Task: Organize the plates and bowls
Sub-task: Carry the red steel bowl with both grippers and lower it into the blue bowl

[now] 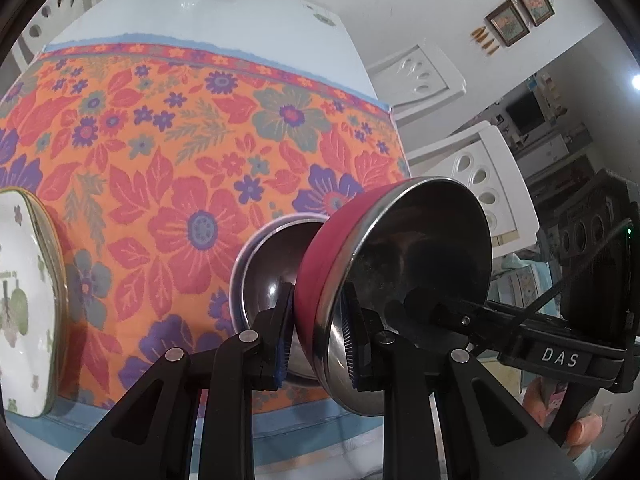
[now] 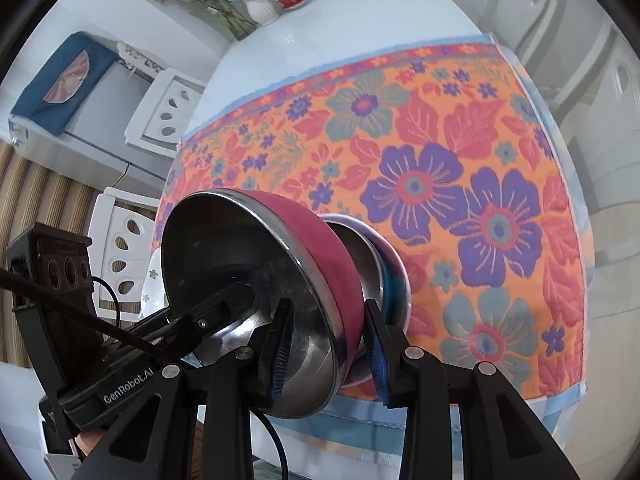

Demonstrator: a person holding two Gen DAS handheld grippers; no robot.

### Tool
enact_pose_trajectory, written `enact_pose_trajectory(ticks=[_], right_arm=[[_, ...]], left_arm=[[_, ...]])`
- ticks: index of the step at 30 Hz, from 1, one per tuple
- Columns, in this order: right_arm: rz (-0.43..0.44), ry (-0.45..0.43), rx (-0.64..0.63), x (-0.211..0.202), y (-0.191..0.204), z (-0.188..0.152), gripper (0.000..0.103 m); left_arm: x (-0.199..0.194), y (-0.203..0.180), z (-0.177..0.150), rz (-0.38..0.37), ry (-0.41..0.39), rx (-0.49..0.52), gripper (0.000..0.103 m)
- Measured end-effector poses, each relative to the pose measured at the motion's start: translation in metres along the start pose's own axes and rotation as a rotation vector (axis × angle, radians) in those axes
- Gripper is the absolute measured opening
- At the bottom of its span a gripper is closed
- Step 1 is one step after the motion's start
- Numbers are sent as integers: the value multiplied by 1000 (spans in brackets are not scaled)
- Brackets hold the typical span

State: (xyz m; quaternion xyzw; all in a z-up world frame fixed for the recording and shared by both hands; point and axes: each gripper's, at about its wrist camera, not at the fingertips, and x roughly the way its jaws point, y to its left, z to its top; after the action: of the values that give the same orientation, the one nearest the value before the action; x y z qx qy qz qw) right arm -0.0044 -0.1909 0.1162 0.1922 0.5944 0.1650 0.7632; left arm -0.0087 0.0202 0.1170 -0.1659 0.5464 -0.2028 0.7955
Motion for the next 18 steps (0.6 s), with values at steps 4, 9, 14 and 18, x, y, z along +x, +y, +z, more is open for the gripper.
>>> enact_pose_trajectory(ticks=[4, 9, 14, 18], right_arm=[[-2, 7, 18, 2, -6, -2, 34], [0, 22, 37, 6, -9, -4, 34], [4, 31, 55, 10, -13, -6, 34], [7, 27, 57, 9, -13, -5, 34]], left_arm=[[9, 0, -4, 13, 19, 2, 18], [16, -1, -5, 36, 38, 14, 18], [22, -11, -7, 121, 43, 88, 21], [26, -12, -6, 155, 53, 110, 22]])
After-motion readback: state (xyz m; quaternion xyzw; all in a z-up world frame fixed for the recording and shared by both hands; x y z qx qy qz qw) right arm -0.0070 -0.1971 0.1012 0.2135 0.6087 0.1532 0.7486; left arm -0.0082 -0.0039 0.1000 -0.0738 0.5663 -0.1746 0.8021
